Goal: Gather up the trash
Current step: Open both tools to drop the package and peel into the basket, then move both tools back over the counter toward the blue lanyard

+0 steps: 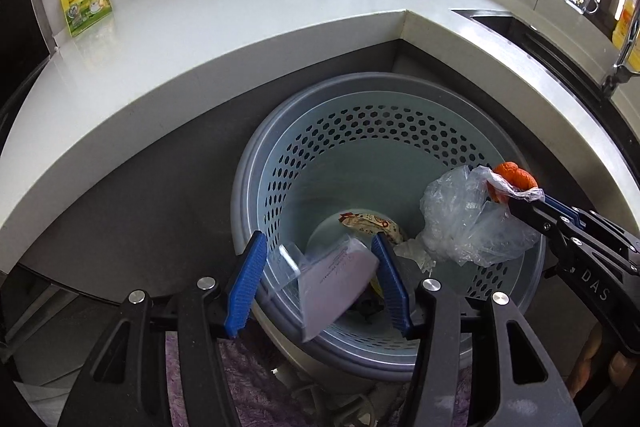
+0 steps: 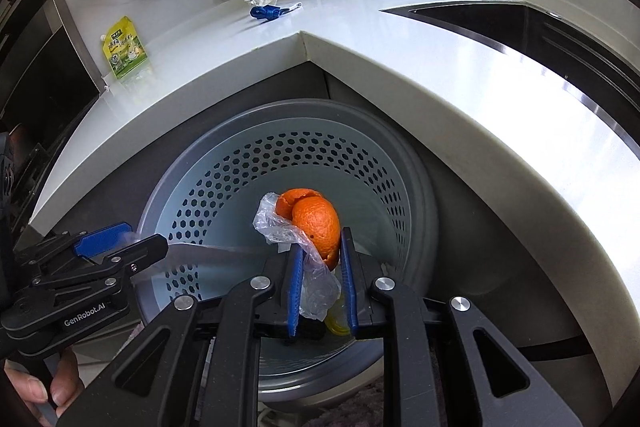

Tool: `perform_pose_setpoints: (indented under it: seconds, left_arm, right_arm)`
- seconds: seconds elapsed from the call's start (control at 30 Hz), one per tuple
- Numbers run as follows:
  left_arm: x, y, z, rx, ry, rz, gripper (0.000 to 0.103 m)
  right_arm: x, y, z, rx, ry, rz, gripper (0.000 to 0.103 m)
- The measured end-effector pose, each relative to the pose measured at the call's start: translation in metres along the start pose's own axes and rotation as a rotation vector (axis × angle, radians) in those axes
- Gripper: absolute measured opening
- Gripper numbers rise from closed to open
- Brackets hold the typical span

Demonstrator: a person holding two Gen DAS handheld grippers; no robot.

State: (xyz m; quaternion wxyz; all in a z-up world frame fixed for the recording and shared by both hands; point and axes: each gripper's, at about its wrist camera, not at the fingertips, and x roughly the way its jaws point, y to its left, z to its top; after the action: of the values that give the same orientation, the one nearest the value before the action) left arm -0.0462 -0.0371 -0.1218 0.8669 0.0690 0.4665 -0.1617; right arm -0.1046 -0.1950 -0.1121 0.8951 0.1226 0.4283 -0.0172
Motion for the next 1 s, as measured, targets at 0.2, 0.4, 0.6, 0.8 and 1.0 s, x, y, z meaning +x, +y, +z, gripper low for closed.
perform_pose_setpoints:
  seconds: [0.2, 0.4, 0.6, 0.8, 1.0]
  left_arm:
    - [0.000, 0.004, 0.000, -0.026, 0.009, -0.010, 0.061]
    - [-0.002, 0.008, -0.001, -0.043, 0.003, -0.002, 0.069]
    - [-0.004, 0.009, 0.000, -0.047, -0.004, 0.005, 0.071]
    - [-0.011, 0.017, 0.002, -0.059, -0.038, 0.027, 0.081]
    - [-0.020, 0.026, 0.005, -0.067, -0.076, 0.063, 0.087]
  right_arm:
    - [-0.001, 0.000, -0.001, -0.002, -0.012, -0.016, 0.043]
    - [-0.005, -0.001, 0.000, -0.001, -0.026, -0.028, 0.050]
    - [-0.008, -0.001, -0.003, 0.000, -0.033, -0.028, 0.054]
    - [-0.017, 0.001, -0.003, -0.012, -0.069, -0.011, 0.061]
    - [-0.029, 0.005, 0.000, -0.021, -0.112, 0.000, 0.069]
